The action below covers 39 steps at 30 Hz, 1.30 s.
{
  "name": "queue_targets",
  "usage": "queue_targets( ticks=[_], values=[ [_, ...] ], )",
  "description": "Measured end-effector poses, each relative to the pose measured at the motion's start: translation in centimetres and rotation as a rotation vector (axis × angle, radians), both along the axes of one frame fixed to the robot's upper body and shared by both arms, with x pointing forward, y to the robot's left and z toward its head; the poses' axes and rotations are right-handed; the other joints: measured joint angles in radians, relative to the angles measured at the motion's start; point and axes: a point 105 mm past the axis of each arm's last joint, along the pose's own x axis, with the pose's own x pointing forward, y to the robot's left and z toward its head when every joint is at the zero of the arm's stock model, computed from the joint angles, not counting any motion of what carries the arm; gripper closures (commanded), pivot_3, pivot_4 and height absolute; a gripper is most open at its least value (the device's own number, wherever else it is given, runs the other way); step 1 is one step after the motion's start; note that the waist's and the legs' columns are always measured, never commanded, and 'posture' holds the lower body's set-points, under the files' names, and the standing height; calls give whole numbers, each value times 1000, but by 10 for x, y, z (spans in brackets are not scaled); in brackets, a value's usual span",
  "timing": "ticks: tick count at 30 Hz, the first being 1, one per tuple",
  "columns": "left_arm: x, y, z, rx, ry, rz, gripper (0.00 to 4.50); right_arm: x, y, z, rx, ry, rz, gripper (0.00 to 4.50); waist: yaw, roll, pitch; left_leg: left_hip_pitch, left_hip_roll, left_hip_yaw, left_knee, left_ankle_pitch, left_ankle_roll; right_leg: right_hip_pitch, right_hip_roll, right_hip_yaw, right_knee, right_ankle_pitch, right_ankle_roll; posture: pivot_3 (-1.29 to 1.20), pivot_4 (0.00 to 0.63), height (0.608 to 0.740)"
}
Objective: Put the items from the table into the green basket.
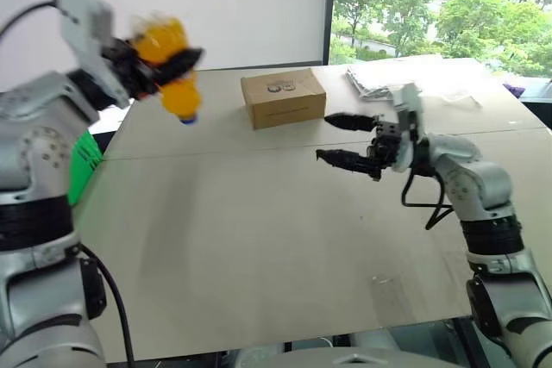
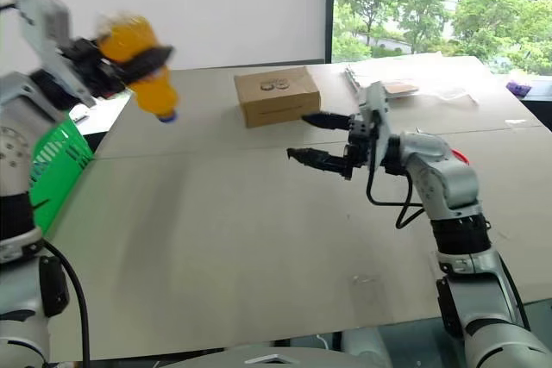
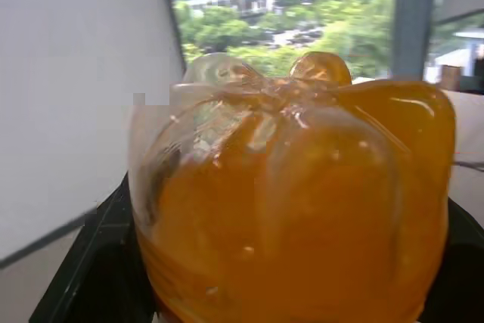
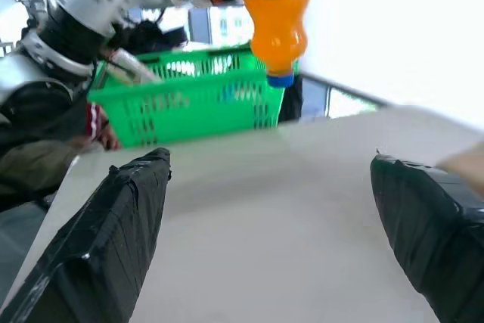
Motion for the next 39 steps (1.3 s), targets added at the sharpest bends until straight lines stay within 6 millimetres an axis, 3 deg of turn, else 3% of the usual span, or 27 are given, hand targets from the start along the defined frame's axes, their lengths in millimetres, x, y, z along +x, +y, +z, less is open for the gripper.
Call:
queue_targets(
  ticks=[2,6,7,10,13,17,20,22,24,31,34,37,39],
  values=[
    [-2,30,8,29,-9,145,1477,-11,2,3,18,5,23,0,1,0,0,0,0,0,-1,0,0,0,-2,0,0,0,0,144,0,724],
    [-27,132,13,169,53,630,1477,-31,2,12,39,51,73,0,0,-6,3,-1,0,3,-1,0,0,-3,-7,0,0,0,0,161,0,724],
    [-34,146,12,192,66,699,1477,-33,1,15,49,52,73,0,3,-8,3,-2,0,2,-1,0,0,-3,-8,-1,0,0,0,161,0,724],
    [-53,183,11,270,103,876,1477,-36,3,20,62,63,82,0,19,-15,3,-3,0,1,-1,0,0,-3,-10,-4,-1,0,0,162,0,724],
    [-68,208,7,377,151,1003,1477,-39,4,22,67,76,96,0,38,-17,3,-3,-1,0,-1,0,0,-3,-12,-5,-1,0,1,164,0,724],
    [-75,232,-26,434,245,1091,1477,-39,6,24,67,73,103,0,63,-21,0,-5,-1,-1,0,0,0,-3,-13,-8,-2,0,1,151,0,724],
    [-62,231,-56,409,286,1049,135,-40,9,22,60,74,115,0,80,-24,-2,-6,-1,-4,1,0,0,-3,-14,-10,-2,0,0,147,0,724],
    [-48,223,-62,386,266,1001,57,-42,11,21,57,74,126,0,87,-28,-5,-12,-1,-7,2,0,0,-7,-14,-13,-1,1,-1,141,0,724],
    [-40,217,-53,348,210,979,57,-42,12,21,57,74,126,0,86,-35,-9,-20,-1,-8,3,0,-1,-15,-15,-14,-1,3,-3,133,0,724],
    [-22,202,-39,304,114,929,57,-40,12,21,65,67,103,0,76,-34,-12,-22,-3,-6,1,0,-1,-18,-20,-16,0,3,-3,127,0,724],
    [-1,170,-34,146,23,734,57,-34,7,13,57,64,41,0,81,-34,-13,-22,-3,-8,2,0,-1,-18,-21,-18,0,3,-3,131,0,724],
    [7,108,-36,71,-37,380,57,-16,-11,-15,3,87,-110,0,76,-32,-15,-22,-4,-4,2,0,-1,-18,-25,-18,0,3,-3,132,0,724],
    [4,73,-54,54,6,207,57,-5,-22,-32,-33,109,-202,0,71,-30,-15,-21,-4,-1,2,0,-1,-18,-27,-17,0,3,-3,131,0,724]
  ],
)
